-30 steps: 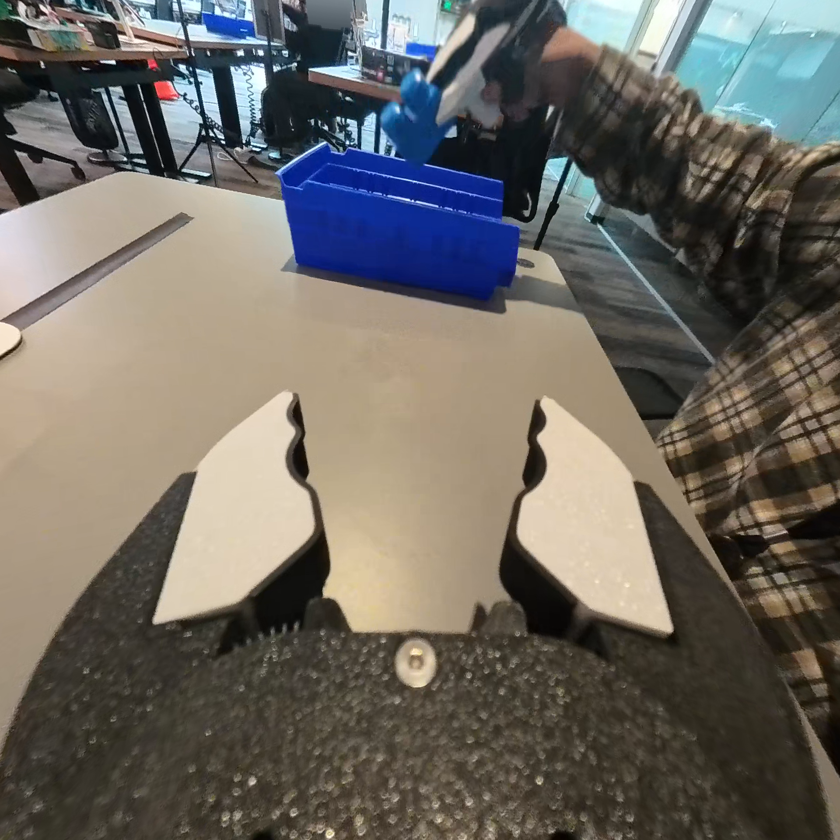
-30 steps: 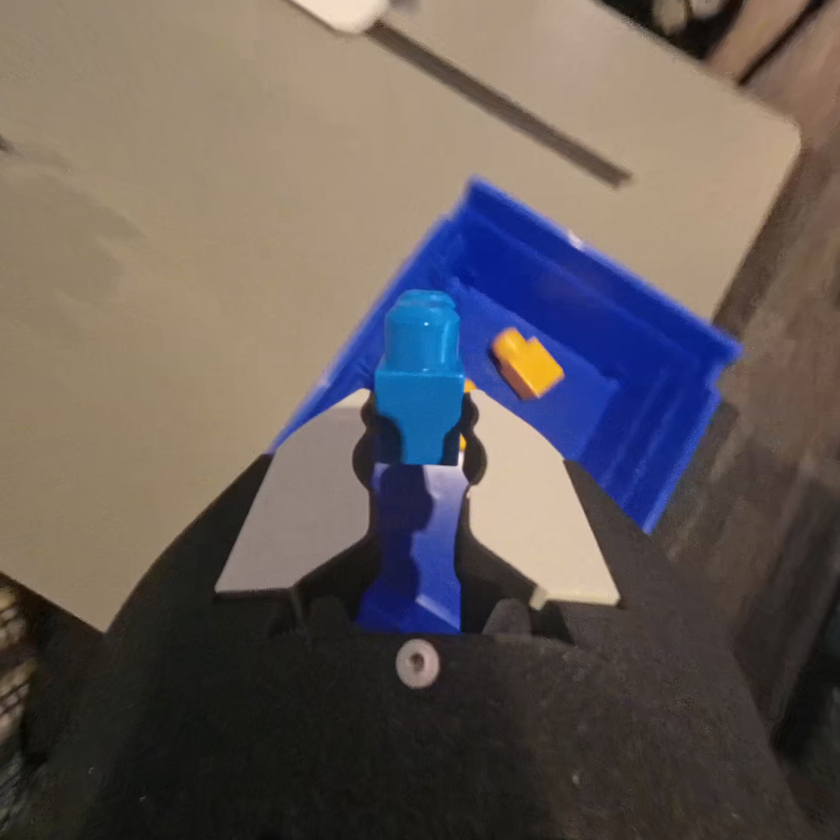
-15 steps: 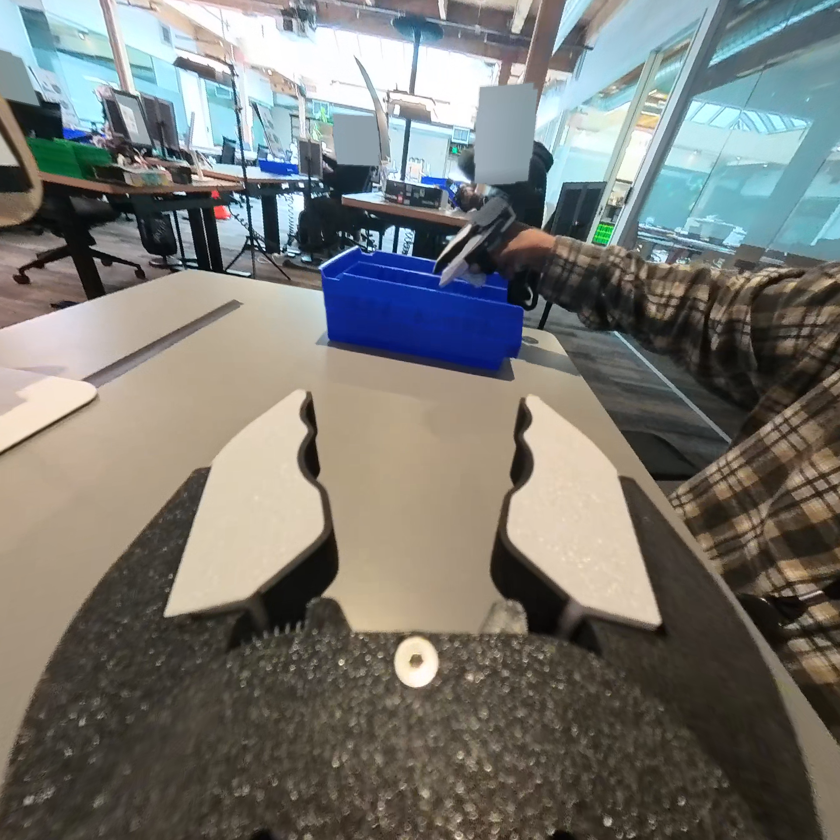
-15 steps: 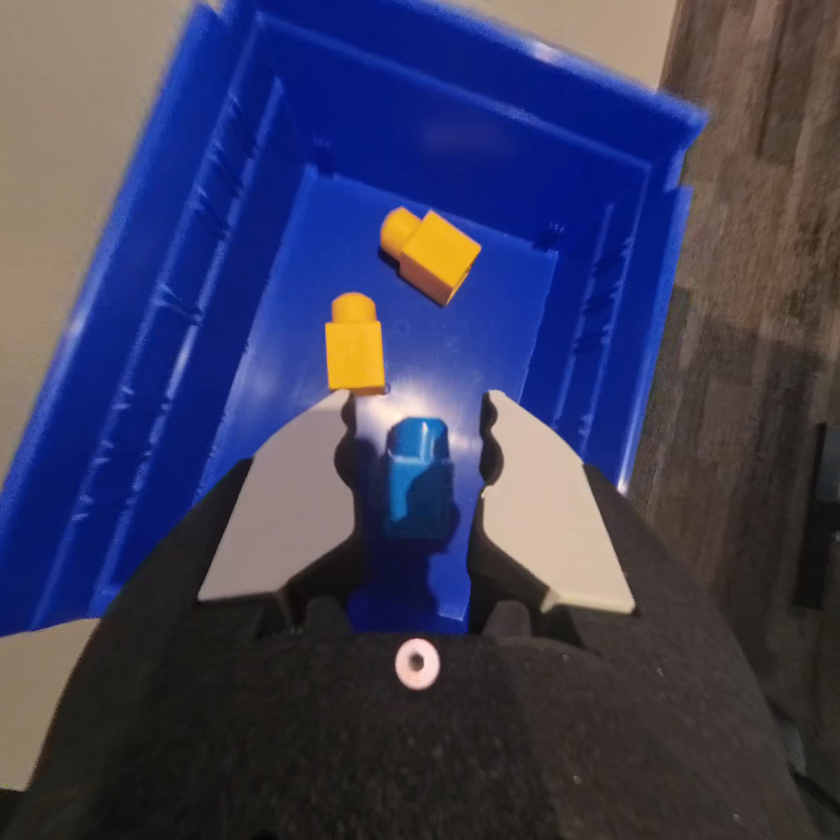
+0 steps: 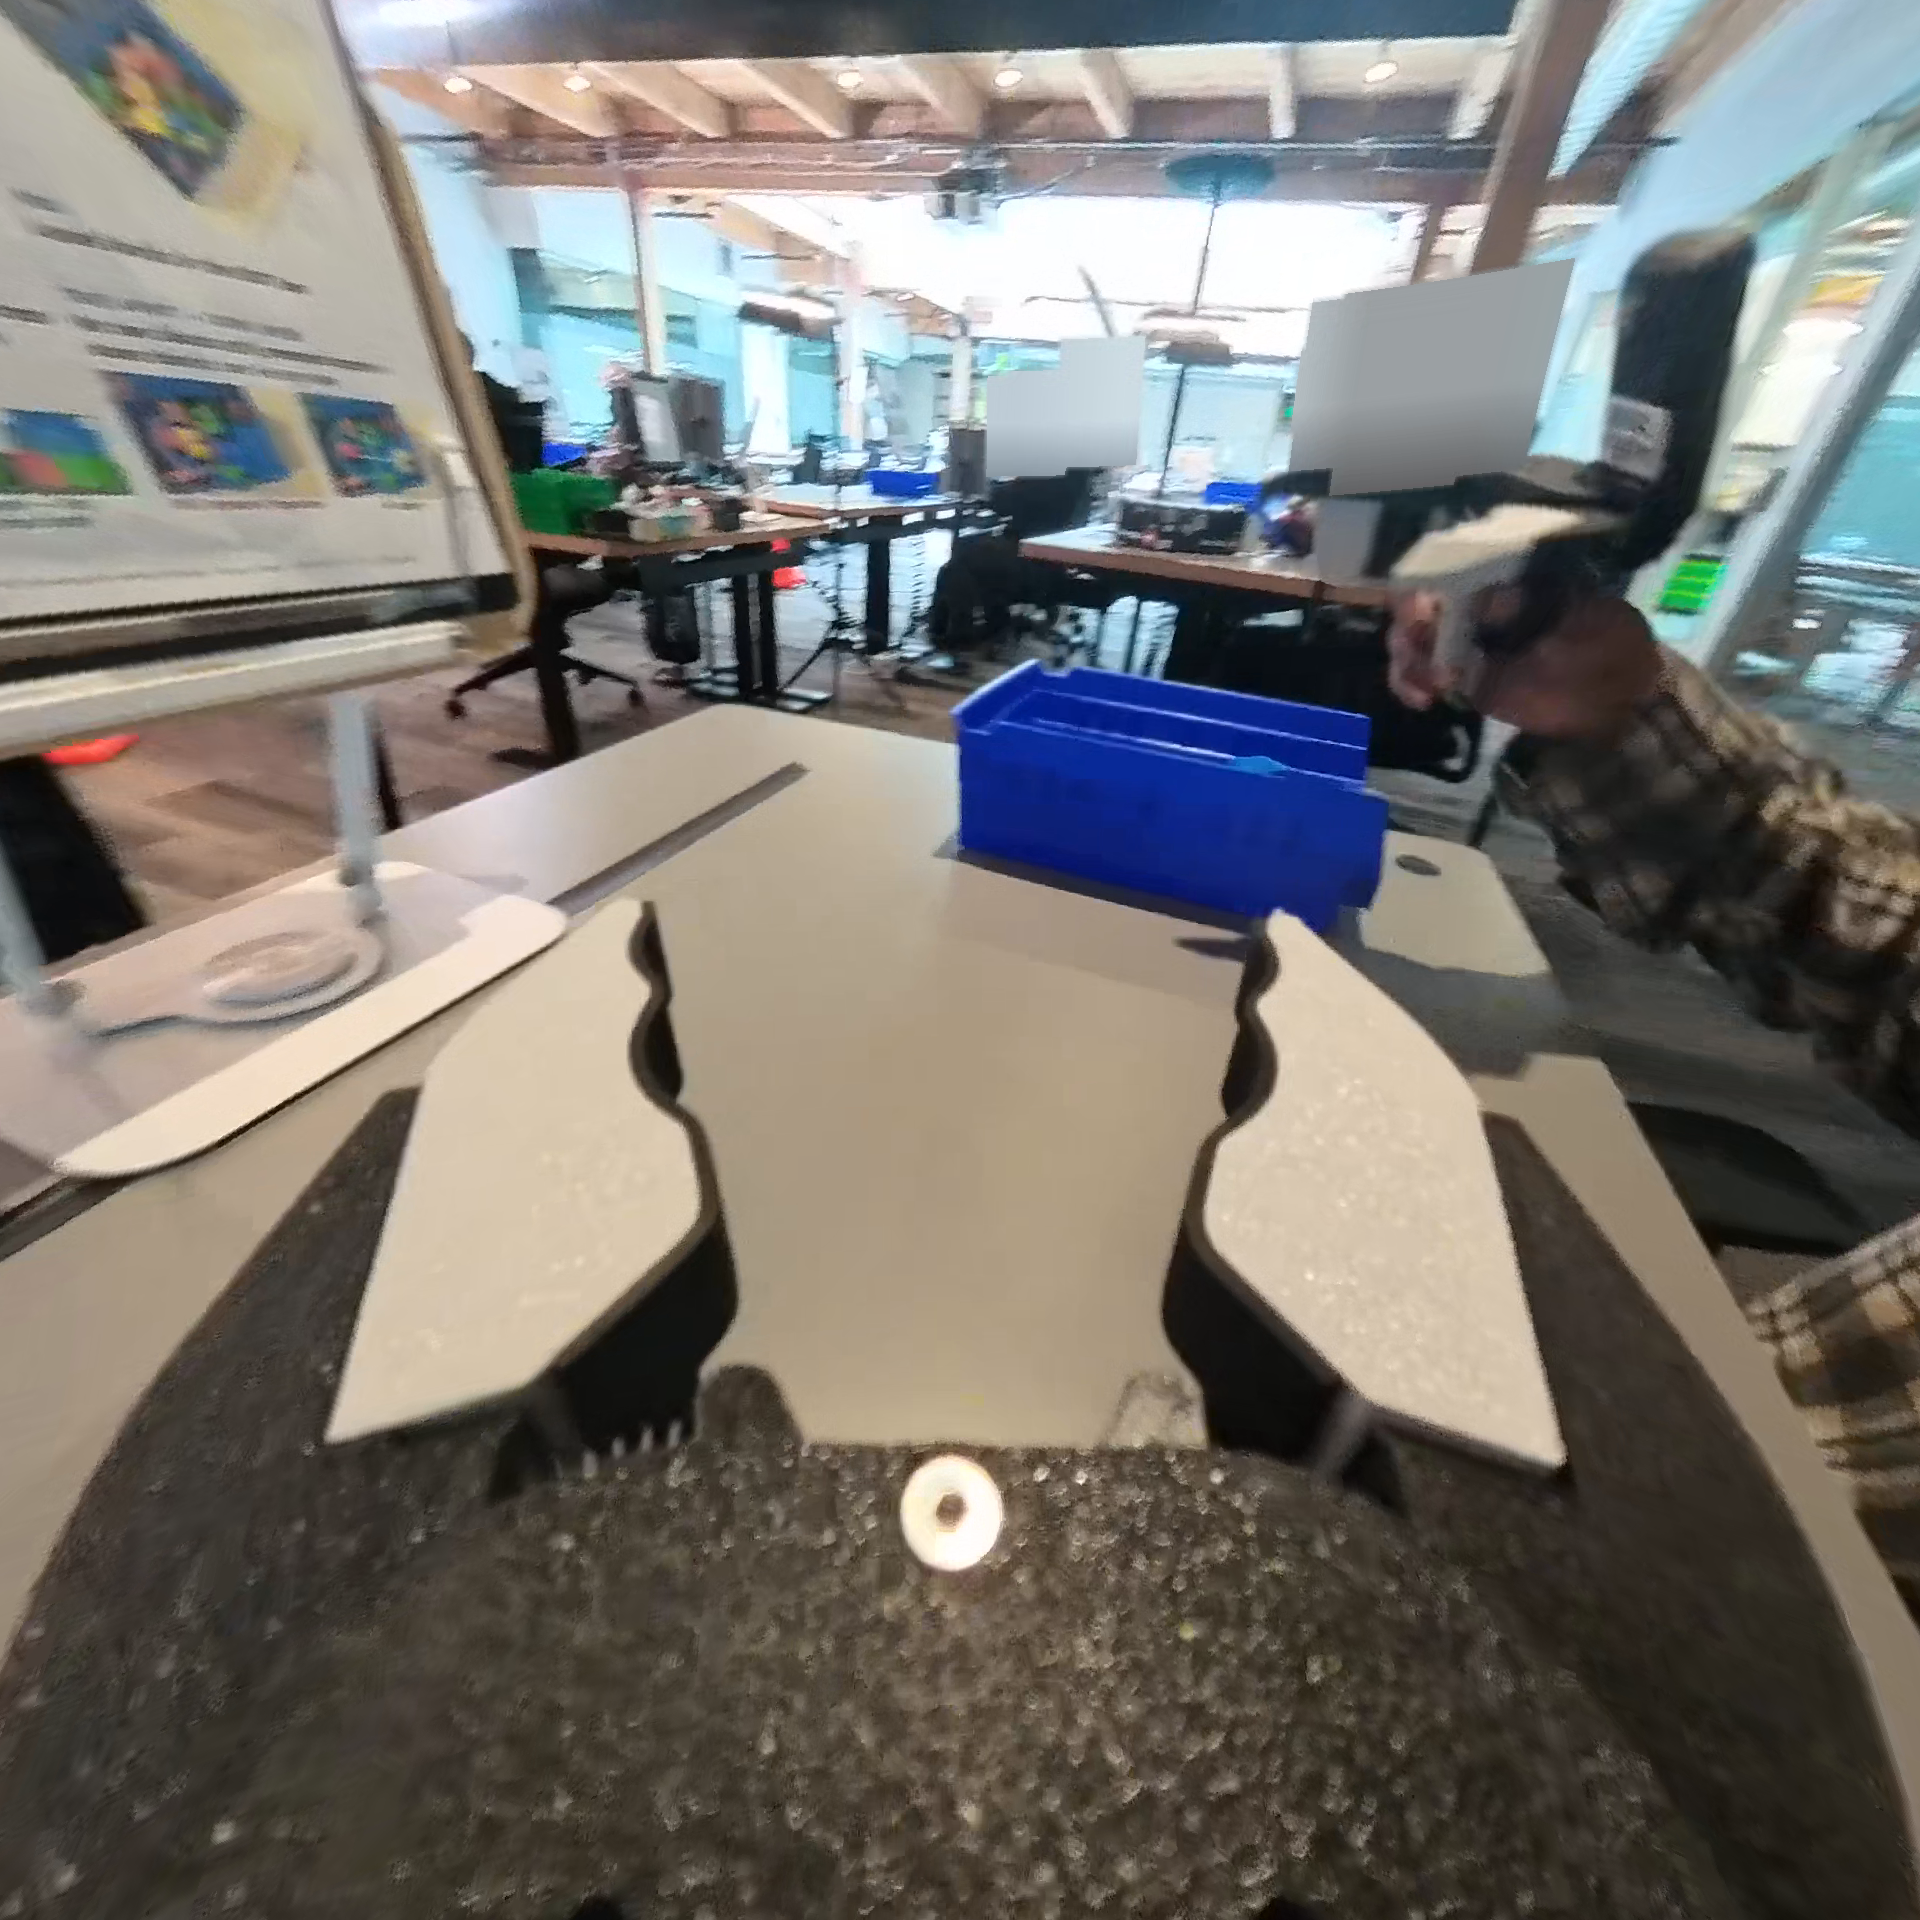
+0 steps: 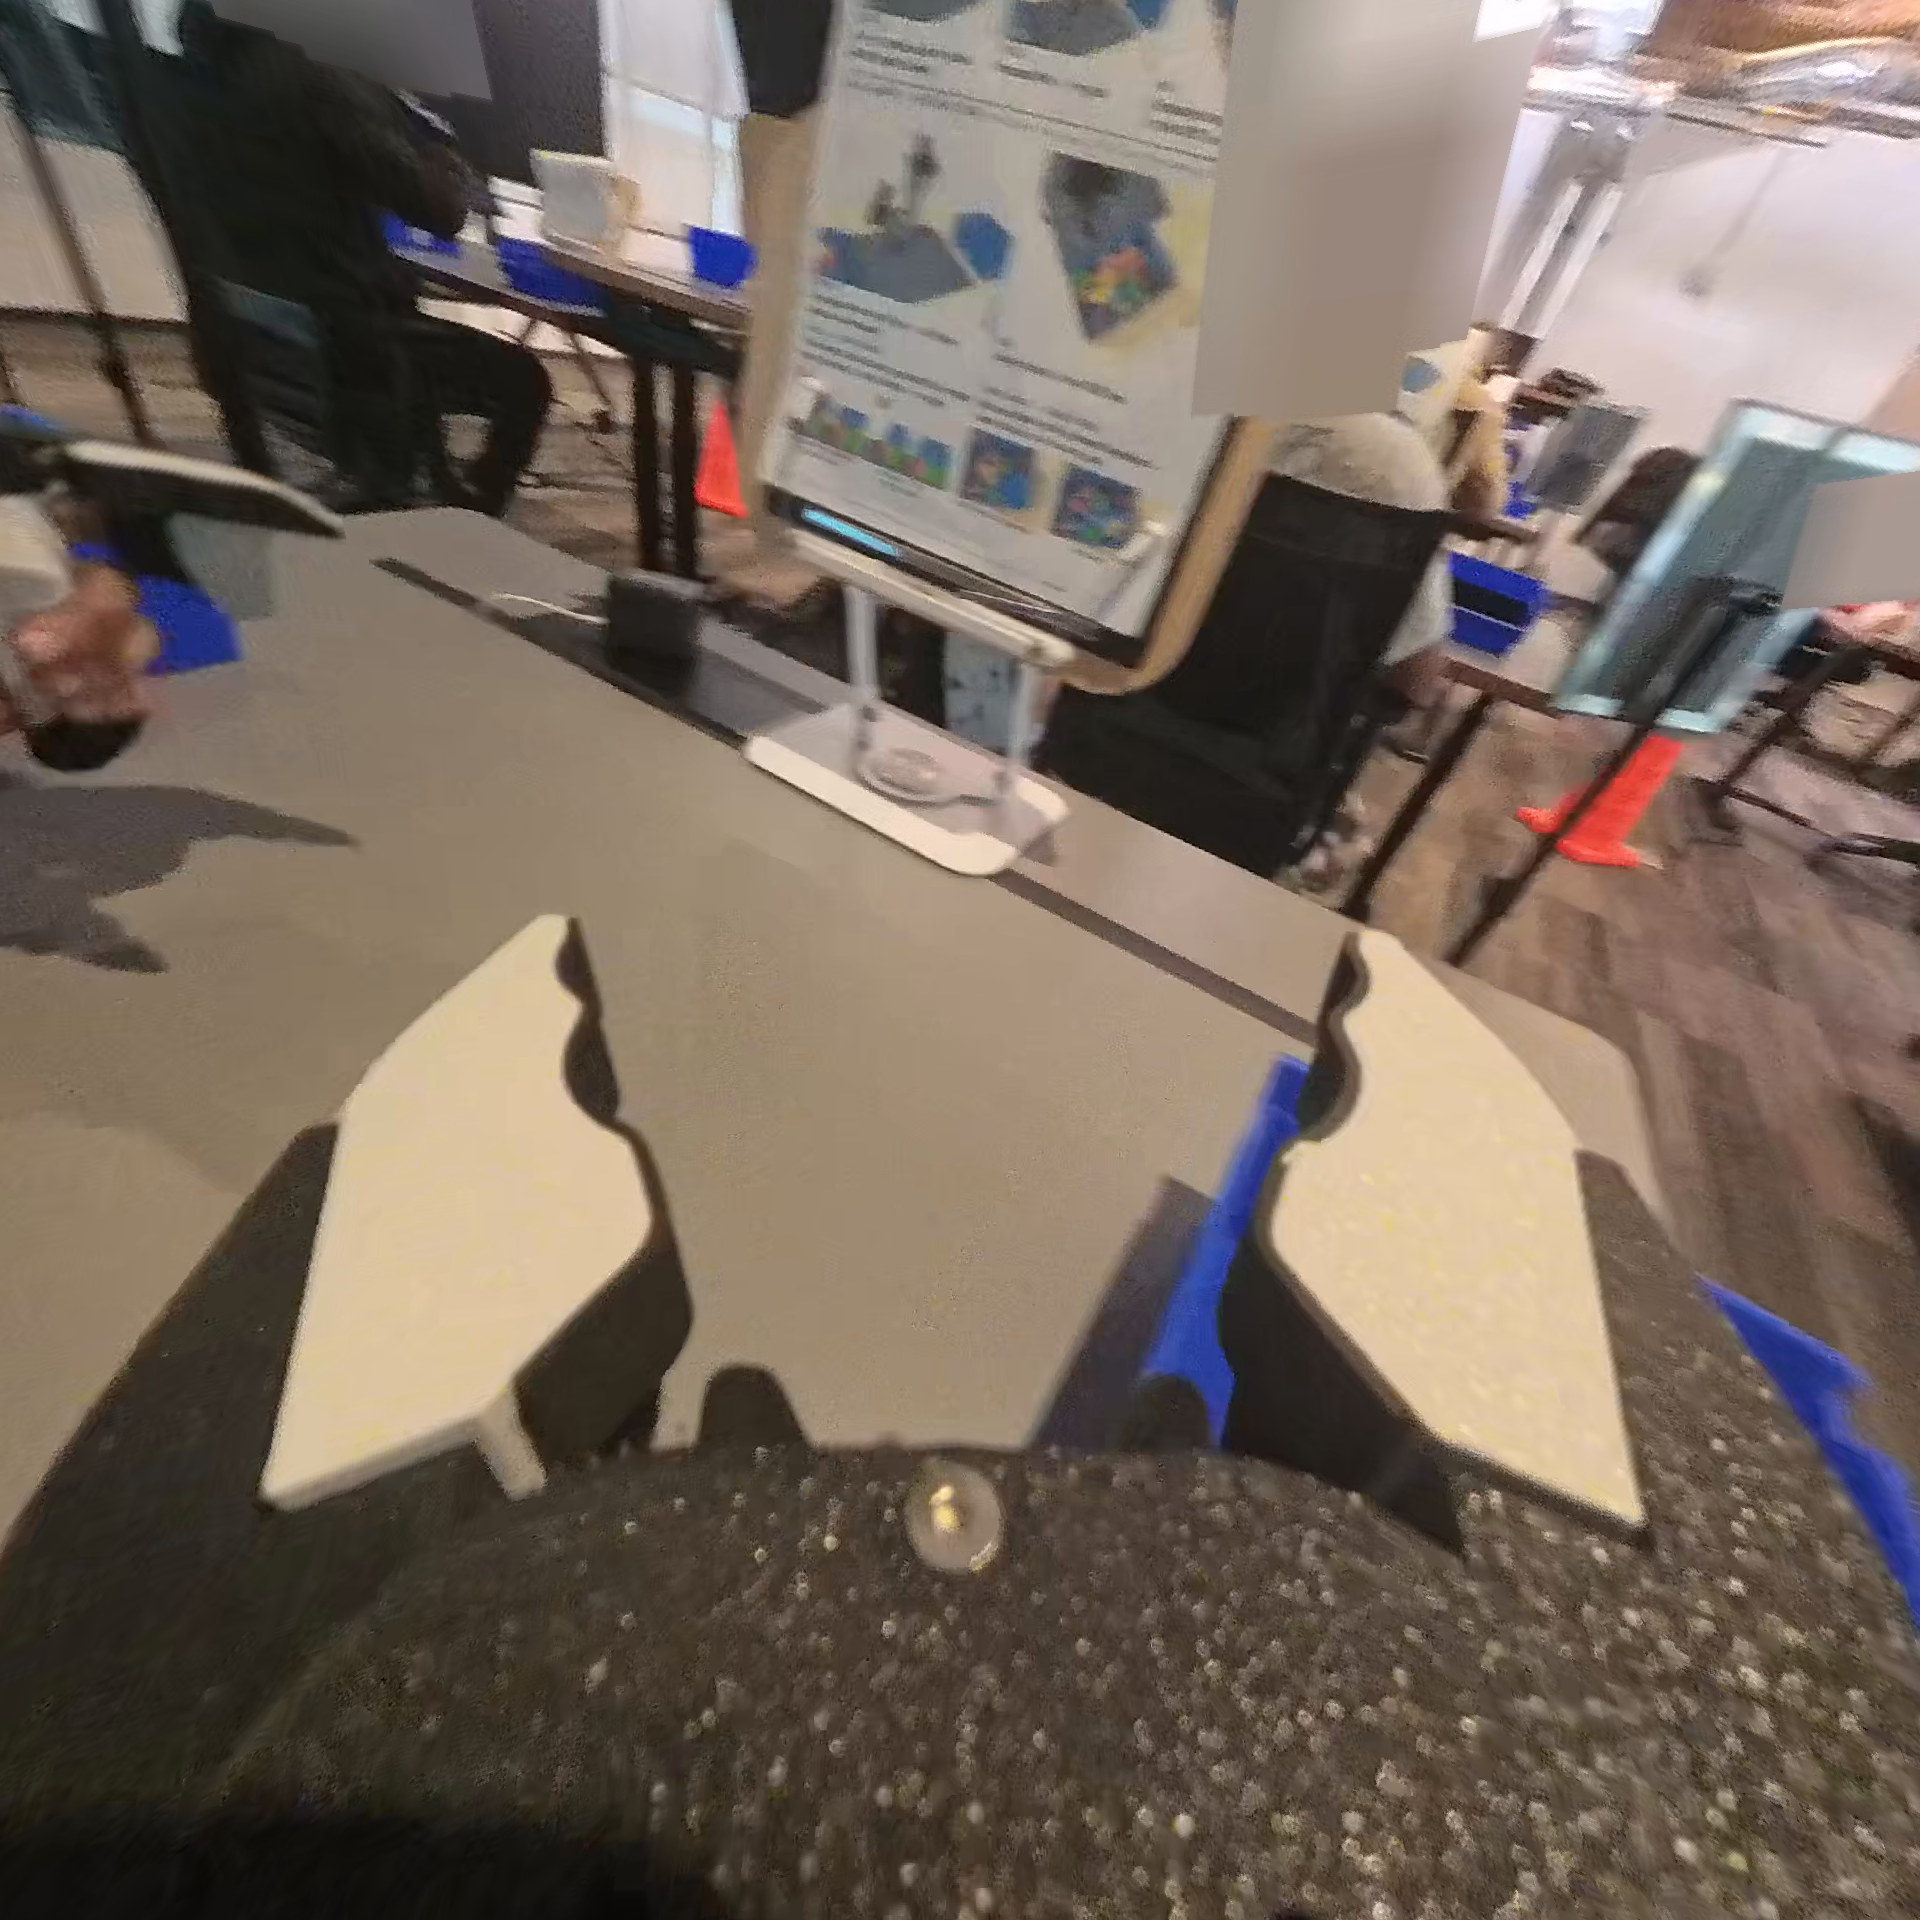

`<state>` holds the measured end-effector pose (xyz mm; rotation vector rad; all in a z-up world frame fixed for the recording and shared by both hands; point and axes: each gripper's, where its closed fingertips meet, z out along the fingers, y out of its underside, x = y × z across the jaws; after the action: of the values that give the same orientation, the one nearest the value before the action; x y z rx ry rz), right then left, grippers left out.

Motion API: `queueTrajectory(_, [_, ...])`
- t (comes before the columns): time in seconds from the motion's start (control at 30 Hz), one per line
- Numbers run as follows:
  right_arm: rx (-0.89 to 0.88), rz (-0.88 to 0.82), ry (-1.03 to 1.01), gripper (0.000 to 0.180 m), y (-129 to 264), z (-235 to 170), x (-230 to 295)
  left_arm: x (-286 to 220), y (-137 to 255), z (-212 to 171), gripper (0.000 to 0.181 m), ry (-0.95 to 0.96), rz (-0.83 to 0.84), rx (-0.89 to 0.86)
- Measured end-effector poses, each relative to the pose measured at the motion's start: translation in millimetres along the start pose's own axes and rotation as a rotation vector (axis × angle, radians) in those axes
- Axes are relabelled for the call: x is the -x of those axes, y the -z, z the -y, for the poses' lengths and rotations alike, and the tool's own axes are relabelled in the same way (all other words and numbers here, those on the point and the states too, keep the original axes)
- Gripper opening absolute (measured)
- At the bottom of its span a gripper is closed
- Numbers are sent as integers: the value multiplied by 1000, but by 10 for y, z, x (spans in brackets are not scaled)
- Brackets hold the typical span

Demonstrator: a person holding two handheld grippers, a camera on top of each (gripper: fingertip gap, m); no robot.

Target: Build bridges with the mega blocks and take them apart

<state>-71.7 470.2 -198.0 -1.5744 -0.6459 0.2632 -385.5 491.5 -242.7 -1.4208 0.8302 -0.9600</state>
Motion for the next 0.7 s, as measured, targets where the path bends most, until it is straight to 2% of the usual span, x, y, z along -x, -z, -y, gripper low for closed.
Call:
queueTrajectory(0.17, [-28,145,22,131,-420,-211,589,148,820,372,107,-68,252,112])
queueTrajectory(0.33, [-16,208,-13,126,-728,-553,835,481,2196,498,103,-11,615,280])
queueTrajectory(0.4, [-32,216,-50,121,-787,-655,868,622,2770,400,105,92,750,349])
queueTrajectory(0.5, [14,237,-71,119,-840,-833,915,755,3411,177,93,251,892,398])
queueTrajectory(0.57, [7,260,-100,116,-846,-875,963,829,3702,-31,92,346,981,439])
queueTrajectory(0.7, [58,276,-110,115,-880,-1003,1030,976,4034,-353,92,459,1130,428])
